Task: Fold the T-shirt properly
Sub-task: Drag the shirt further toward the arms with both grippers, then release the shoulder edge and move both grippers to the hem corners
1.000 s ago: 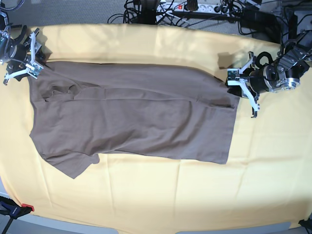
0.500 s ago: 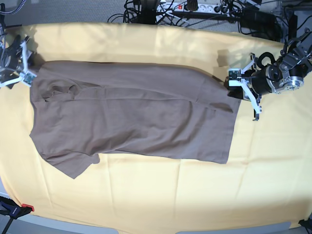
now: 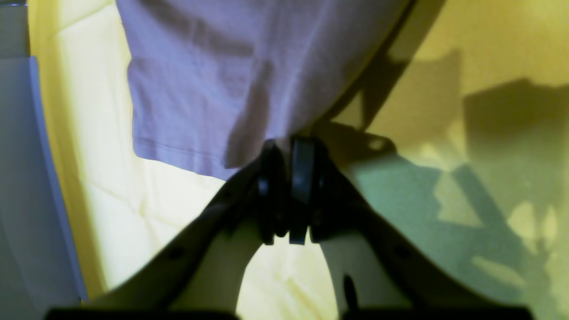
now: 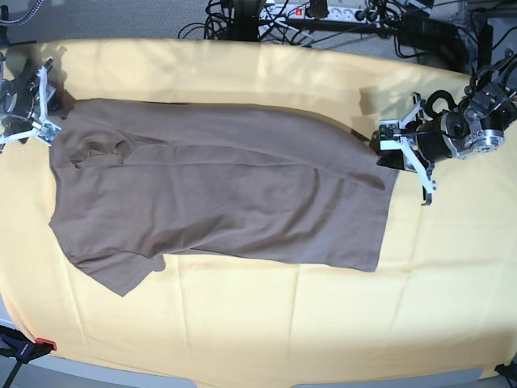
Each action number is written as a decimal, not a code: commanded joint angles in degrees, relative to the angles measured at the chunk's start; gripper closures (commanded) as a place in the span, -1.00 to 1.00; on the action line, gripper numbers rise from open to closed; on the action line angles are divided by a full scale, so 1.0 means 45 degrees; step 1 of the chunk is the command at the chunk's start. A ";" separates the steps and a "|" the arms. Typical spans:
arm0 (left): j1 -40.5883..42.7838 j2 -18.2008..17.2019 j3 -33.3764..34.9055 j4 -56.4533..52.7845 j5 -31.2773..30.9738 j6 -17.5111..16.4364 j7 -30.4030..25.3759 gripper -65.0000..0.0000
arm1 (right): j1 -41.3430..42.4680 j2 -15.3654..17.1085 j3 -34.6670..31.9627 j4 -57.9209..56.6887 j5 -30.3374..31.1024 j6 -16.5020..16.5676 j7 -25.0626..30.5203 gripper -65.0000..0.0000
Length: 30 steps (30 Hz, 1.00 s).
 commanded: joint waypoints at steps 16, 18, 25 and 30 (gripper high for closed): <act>-0.0248 -0.2841 -0.0126 0.1681 -0.1370 -0.3371 -0.0277 1.00 | 0.0058 0.0738 0.0155 0.0102 0.2472 0.0508 -0.3555 1.00; -0.0189 -0.3026 -0.0126 0.1681 -0.1671 -0.3437 -0.0282 1.00 | -0.0185 0.1093 0.0155 0.0160 0.2856 0.0508 -0.3813 1.00; 0.0068 -0.3084 -0.0121 0.1685 -0.2963 -0.3437 -0.0267 1.00 | -0.1671 0.1617 0.0155 0.1200 0.2885 0.0508 -0.4250 1.00; 0.0869 -0.3264 -0.0117 0.1695 -0.3118 -0.3437 -0.0194 1.00 | -0.2176 0.1617 0.0155 0.1258 0.2341 0.0508 -0.4250 1.00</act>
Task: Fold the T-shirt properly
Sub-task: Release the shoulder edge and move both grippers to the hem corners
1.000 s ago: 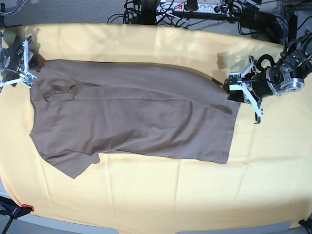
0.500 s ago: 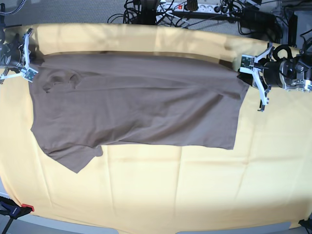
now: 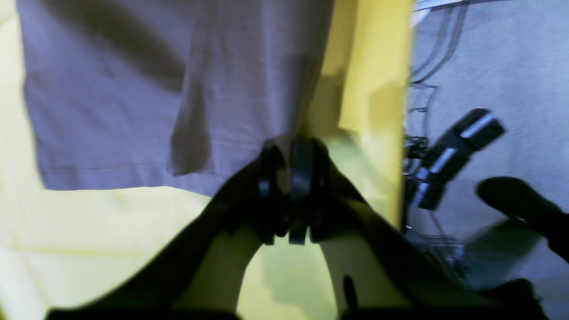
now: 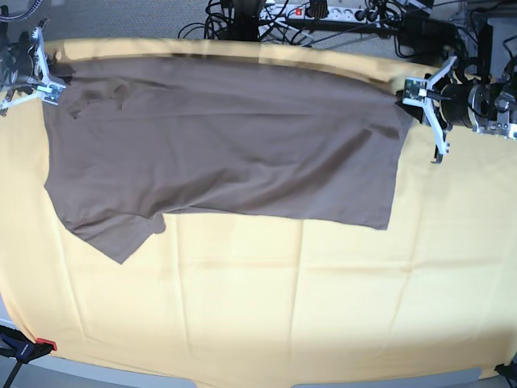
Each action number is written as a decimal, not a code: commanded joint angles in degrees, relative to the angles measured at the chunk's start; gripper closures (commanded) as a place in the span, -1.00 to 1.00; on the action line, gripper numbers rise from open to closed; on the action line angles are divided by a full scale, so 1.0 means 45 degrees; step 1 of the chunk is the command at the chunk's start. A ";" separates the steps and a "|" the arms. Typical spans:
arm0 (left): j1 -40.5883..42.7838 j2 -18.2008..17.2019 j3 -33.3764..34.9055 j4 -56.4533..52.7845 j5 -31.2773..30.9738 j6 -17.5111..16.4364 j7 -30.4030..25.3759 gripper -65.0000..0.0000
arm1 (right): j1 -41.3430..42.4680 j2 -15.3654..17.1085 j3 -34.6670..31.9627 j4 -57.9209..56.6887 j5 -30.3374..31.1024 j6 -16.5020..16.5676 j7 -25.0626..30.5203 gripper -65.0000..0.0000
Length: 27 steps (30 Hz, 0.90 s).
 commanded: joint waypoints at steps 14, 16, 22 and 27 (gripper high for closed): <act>-0.0457 -0.0612 -0.0151 0.0097 -0.0131 -0.0017 0.0228 0.12 | 0.0078 0.0398 0.0160 0.0306 0.0199 -0.0026 -0.0534 -0.09; -0.0903 -0.0748 -0.0151 0.0165 -0.0680 -0.0017 0.0617 0.00 | 0.0078 0.0418 0.0175 0.0733 0.0204 -0.0026 -0.1073 -0.09; -0.2458 -0.1336 -0.0151 0.0758 -0.3604 -0.0017 0.2346 0.00 | 0.0078 0.0418 0.0933 0.2278 0.0291 -0.0026 -0.2108 -0.09; -0.3905 -0.1030 -0.0151 -0.0024 -0.5668 0.1069 0.3109 0.00 | 0.0083 0.0418 0.2715 0.2749 0.0291 -0.0282 -0.1846 -0.09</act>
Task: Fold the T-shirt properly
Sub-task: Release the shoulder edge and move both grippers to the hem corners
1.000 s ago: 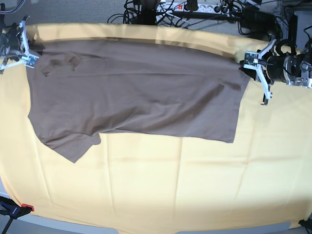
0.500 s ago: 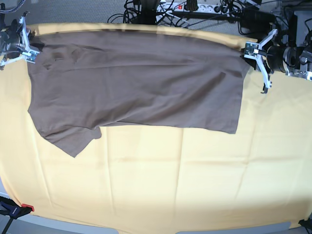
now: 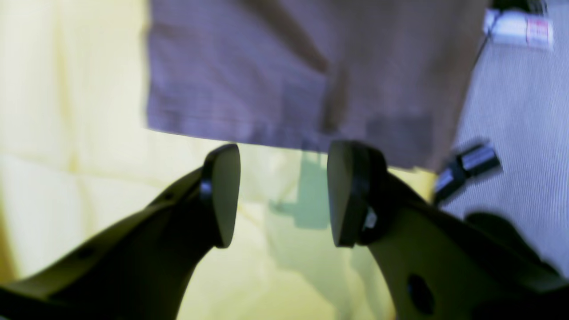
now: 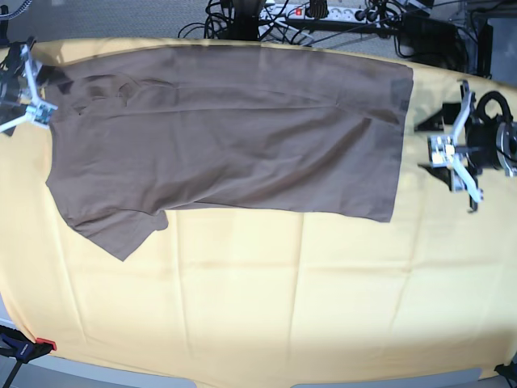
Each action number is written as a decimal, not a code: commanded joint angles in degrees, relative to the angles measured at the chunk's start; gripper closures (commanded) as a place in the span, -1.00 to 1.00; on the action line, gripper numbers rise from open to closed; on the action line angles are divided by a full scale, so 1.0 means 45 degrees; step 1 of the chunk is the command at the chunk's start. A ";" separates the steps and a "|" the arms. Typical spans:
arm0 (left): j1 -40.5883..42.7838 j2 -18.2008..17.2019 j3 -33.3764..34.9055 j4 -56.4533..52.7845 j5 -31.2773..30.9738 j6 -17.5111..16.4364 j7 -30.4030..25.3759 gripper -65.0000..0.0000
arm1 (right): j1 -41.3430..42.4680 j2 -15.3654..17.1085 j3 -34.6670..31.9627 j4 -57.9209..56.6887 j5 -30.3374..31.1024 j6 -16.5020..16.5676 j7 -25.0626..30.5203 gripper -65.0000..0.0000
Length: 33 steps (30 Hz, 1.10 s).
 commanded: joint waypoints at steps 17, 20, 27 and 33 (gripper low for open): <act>-0.3215 0.6577 -0.0180 -1.4377 -0.6543 -0.0935 0.0306 0.00 | 0.0044 0.0209 0.2783 0.0112 -0.0078 -0.1938 0.2676 -0.09; -0.3196 0.7786 -0.0180 -1.5781 -0.6581 -0.0935 0.0792 0.00 | 0.0049 0.0214 0.2783 0.0112 -0.0160 -0.1991 0.2696 -0.09; -0.3147 0.9544 -0.0180 -1.5625 -0.9471 -0.0935 0.5702 0.00 | 0.0049 0.0165 0.2783 0.0107 -0.0233 -0.2268 0.2909 -0.09; -0.3186 0.9816 -0.0180 -1.3940 -1.1586 -0.0935 1.0151 0.00 | 0.0102 -0.0651 0.2783 0.0107 -0.0228 -0.2259 0.3560 -0.09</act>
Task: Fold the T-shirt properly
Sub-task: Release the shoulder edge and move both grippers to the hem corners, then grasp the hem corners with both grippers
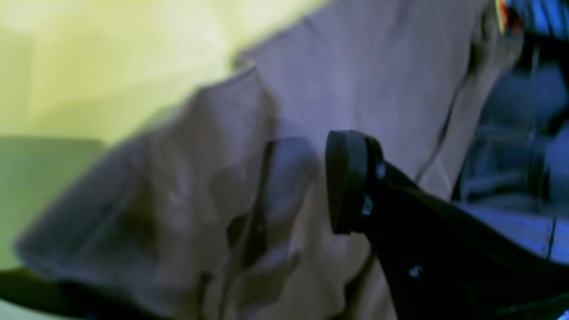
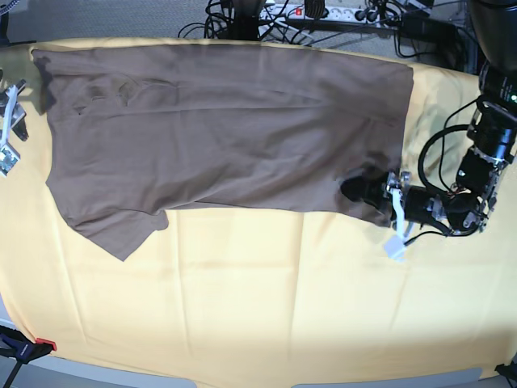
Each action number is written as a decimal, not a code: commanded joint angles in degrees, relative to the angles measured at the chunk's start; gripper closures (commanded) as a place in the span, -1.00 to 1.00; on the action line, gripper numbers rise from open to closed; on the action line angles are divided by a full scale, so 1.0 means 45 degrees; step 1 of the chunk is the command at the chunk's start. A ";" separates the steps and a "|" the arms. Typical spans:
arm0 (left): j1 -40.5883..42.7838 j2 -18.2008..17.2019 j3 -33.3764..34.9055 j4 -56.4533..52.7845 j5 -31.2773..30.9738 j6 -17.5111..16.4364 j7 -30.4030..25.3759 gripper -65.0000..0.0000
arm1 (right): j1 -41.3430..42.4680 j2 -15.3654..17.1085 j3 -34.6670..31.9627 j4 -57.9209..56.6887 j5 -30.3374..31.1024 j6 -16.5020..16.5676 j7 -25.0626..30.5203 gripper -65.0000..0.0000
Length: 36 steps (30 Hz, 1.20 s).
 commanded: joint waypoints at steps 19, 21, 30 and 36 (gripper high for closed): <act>-0.0962 -0.0228 -0.0005 0.0500 0.1603 -0.0013 -0.1413 1.00 | 0.7164 -0.4415 0.0155 -0.5731 0.0223 0.1039 0.2924 -0.12; -0.0957 -0.0228 -0.0005 0.0500 0.1598 -0.0013 -0.1413 1.00 | 0.8344 -0.4541 0.0097 -0.7329 0.0879 0.1583 0.2871 -0.12; -0.0957 -0.0223 -0.0005 0.0500 0.1588 -0.0013 -0.1418 1.00 | 1.3308 -0.4566 -0.2341 -1.4630 0.1549 0.1991 0.1846 -0.12; -0.0952 -0.0223 -0.0005 0.0500 0.1506 -0.0013 -0.1413 1.00 | 1.4780 -0.5197 -0.3133 -1.7388 0.1948 0.2388 0.1161 -0.12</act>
